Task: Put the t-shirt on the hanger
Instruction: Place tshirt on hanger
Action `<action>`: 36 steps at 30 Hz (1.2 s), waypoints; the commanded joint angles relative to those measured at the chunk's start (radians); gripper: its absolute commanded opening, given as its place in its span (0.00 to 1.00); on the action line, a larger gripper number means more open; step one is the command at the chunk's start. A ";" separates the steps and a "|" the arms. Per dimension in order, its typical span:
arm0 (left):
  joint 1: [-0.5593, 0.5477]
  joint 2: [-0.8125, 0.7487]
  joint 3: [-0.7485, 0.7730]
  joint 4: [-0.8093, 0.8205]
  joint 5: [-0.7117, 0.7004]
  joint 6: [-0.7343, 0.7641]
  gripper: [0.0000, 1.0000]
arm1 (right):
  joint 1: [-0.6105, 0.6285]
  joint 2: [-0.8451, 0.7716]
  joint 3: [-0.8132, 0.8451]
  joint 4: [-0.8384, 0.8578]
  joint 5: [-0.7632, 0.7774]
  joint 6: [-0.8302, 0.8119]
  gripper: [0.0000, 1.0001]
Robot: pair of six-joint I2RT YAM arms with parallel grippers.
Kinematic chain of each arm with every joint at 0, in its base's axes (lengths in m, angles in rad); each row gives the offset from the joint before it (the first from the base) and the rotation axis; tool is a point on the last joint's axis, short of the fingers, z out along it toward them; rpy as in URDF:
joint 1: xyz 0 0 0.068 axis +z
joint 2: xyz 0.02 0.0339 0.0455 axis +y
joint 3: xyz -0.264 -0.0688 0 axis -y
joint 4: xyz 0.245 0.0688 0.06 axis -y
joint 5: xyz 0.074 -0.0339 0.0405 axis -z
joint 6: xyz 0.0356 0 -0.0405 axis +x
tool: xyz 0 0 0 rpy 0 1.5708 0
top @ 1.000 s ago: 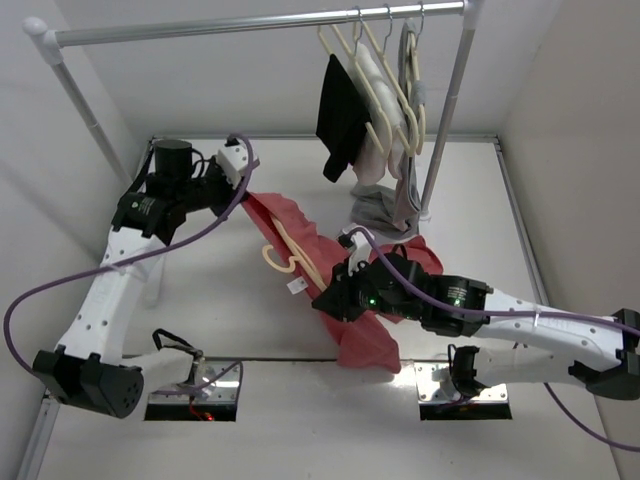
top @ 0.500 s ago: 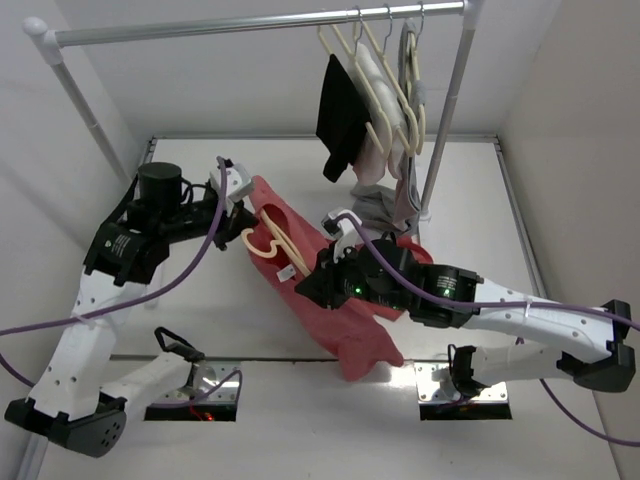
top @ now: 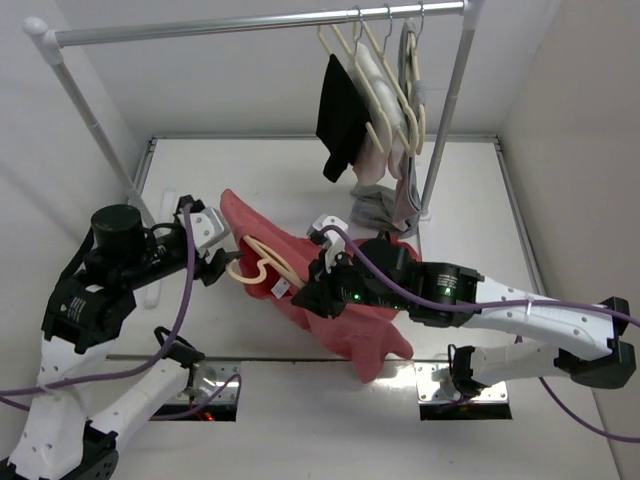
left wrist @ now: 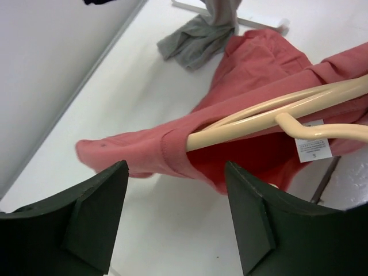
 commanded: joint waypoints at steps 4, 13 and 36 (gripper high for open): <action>-0.016 -0.077 0.082 0.159 -0.181 -0.057 0.81 | -0.026 -0.046 0.072 0.107 0.018 -0.037 0.00; -0.016 -0.043 0.202 0.068 0.057 0.215 0.83 | -0.035 -0.046 0.059 0.140 -0.025 -0.055 0.00; -0.016 0.108 0.090 -0.301 0.147 0.801 0.16 | -0.092 0.242 0.234 0.136 -0.066 -0.053 0.00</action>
